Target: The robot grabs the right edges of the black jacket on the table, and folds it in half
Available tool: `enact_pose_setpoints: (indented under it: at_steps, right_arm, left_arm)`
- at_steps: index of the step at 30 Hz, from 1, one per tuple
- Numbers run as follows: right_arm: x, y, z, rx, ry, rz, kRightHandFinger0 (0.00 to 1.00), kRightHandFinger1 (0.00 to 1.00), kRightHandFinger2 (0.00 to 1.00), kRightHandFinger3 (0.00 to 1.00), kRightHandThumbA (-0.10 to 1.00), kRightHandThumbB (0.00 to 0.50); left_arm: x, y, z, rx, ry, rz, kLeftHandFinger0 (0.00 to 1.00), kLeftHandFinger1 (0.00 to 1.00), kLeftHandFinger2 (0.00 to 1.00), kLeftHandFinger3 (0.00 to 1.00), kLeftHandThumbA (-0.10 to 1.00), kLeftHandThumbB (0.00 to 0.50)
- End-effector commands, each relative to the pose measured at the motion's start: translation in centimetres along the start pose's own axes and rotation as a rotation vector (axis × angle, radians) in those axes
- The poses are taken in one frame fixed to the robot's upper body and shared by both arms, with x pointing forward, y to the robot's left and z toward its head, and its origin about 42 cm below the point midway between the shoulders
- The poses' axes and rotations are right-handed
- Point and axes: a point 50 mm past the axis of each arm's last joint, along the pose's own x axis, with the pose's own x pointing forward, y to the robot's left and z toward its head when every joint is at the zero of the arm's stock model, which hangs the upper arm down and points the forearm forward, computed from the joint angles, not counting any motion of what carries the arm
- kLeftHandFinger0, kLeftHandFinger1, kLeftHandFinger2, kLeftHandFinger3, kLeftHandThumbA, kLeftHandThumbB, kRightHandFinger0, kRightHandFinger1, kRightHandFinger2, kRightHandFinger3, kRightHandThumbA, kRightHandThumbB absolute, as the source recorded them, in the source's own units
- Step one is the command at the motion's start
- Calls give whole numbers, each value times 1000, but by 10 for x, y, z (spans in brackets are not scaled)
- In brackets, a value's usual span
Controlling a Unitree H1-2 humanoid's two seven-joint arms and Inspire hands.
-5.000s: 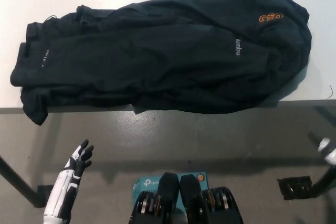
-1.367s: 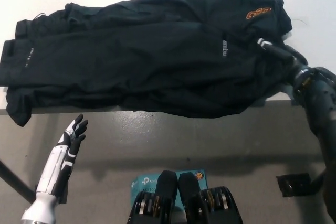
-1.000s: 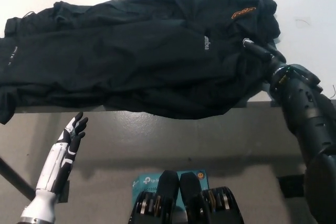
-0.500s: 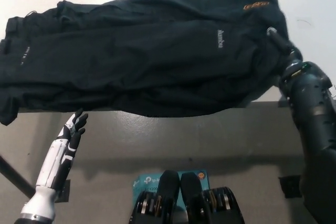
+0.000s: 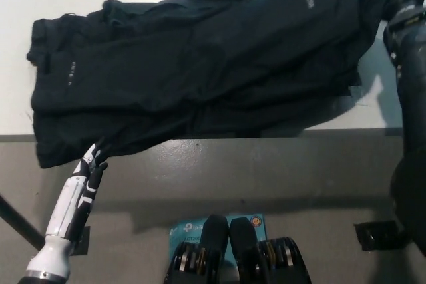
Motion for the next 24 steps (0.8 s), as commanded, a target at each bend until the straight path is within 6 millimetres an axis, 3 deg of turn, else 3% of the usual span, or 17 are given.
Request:
enact_pose_setpoints:
  at_steps: [1, 2, 3, 6, 7, 8, 9, 11, 13, 14, 15, 16, 17, 19, 20, 23, 24]
  right_arm:
    - [-2, 72, 49, -96, -162, 119, 0, 31, 727, 835, -100, 40]
    - [-3, 78, 49, -168, -180, 144, 0, 80, 740, 456, -100, 99]
    - [-4, 86, 48, -251, -206, 162, 0, 156, 758, 427, -100, 105]
    - [-8, 113, 42, -525, -265, 195, 0, 319, 840, 551, -100, 163]
    - [-9, 119, 40, -581, -280, 196, 0, 328, 833, 567, -100, 168]
    - [-11, 130, 37, -722, -323, 252, 0, 349, 813, 597, -100, 141]
    - [-13, 141, 33, -819, -345, 266, 17, 409, 848, 679, -100, 158]
    - [-19, 164, 25, -1094, -450, 339, 0, 392, 825, 735, -100, 156]
    - [-29, 193, 9, -1366, -545, 386, 0, 266, 641, 810, -100, 157]
    - [-30, 197, 7, -1396, -560, 399, 0, 228, 620, 821, -100, 162]
    - [-36, 211, -4, -1513, -612, 475, 0, 230, 681, 797, -100, 152]
    - [-41, 219, -14, -1585, -627, 495, 0, 270, 722, 703, -100, 154]
    - [-46, 226, -27, -1646, -666, 541, 0, 275, 715, 687, -100, 195]
    - [-53, 234, -51, -1749, -762, 635, 12, 379, 834, 704, -100, 232]
    - [-58, 240, -68, -1808, -765, 658, 68, 463, 888, 734, -100, 260]
    - [-68, 247, -93, -1853, -765, 773, 0, 452, 906, 758, -100, 209]
    - [-75, 254, -111, -1913, -794, 807, 69, 516, 930, 864, -100, 182]
  left_arm:
    - [6, 6, 13, 25, -54, 8, 1000, 1000, 1000, 1000, 1000, 178]
    - [6, 6, 13, 23, -55, 8, 1000, 1000, 1000, 1000, 1000, 172]
    - [6, 7, 13, 22, -59, 8, 1000, 1000, 1000, 1000, 1000, 171]
    - [7, 7, 14, 21, -63, 6, 1000, 1000, 1000, 1000, 1000, 180]
    - [7, 7, 14, 22, -61, 6, 1000, 1000, 1000, 1000, 1000, 183]
    - [6, 7, 14, 19, -60, 7, 1000, 1000, 1000, 1000, 1000, 184]
    - [6, 7, 15, 16, -58, 6, 1000, 1000, 1000, 1000, 1000, 192]
    - [6, 6, 14, 16, -58, 5, 1000, 1000, 1000, 1000, 1000, 200]
    - [6, 6, 15, 12, -59, 8, 1000, 1000, 1000, 1000, 1000, 209]
    - [7, 6, 15, 12, -59, 9, 1000, 1000, 1000, 1000, 1000, 211]
    - [8, 6, 17, 16, -60, 11, 1000, 1000, 1000, 1000, 1000, 211]
    - [8, 6, 17, 16, -64, 10, 1000, 1000, 1000, 1000, 1000, 201]
    - [7, 6, 18, 17, -68, 8, 1000, 1000, 1000, 1000, 1000, 199]
    - [7, 6, 17, 16, -64, 4, 1000, 1000, 1000, 1000, 1000, 209]
    - [7, 5, 17, 10, -63, 7, 1000, 1000, 1000, 1000, 1000, 209]
    - [5, 4, 17, 13, -57, 4, 1000, 1000, 1000, 1000, 1000, 204]
    - [5, 4, 18, 11, -59, 5, 1000, 1000, 1000, 1000, 1000, 198]
